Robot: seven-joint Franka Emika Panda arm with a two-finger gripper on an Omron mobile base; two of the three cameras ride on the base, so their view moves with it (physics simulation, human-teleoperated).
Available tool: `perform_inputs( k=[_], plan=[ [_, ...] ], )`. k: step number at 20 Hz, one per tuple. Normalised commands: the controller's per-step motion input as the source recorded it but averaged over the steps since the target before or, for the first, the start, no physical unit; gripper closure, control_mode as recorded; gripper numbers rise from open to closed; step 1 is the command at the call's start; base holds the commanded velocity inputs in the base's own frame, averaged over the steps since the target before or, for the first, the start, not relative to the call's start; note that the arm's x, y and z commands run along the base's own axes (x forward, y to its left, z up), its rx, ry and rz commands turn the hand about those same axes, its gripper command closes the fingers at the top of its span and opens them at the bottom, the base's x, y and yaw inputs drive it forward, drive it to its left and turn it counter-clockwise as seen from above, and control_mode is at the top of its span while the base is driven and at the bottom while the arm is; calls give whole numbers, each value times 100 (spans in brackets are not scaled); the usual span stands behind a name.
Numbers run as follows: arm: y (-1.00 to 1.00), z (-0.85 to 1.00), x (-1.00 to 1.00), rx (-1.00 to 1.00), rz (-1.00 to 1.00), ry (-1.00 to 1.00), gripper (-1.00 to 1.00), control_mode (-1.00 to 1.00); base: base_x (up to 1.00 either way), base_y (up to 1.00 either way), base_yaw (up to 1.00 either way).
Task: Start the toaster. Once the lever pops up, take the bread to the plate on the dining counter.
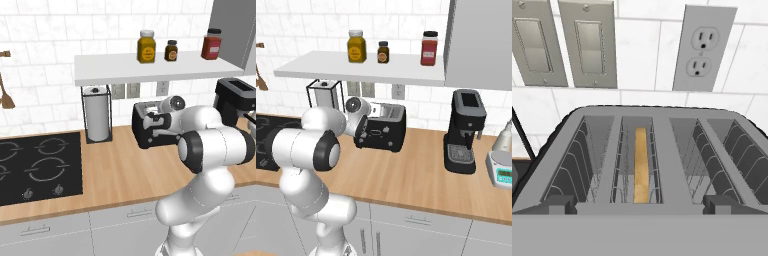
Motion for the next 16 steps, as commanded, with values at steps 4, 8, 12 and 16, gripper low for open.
perform_inputs(
  k=[4,8,12,16],
  plan=[
    [0,0,0,0,0,0,-100,-100,0,0,0],
    [0,0,0,0,0,0,-100,-100,0,0,0],
    [0,0,0,0,0,0,-100,-100,0,0,0],
    [0,0,0,0,0,0,-100,-100,0,0,0]
  ],
)
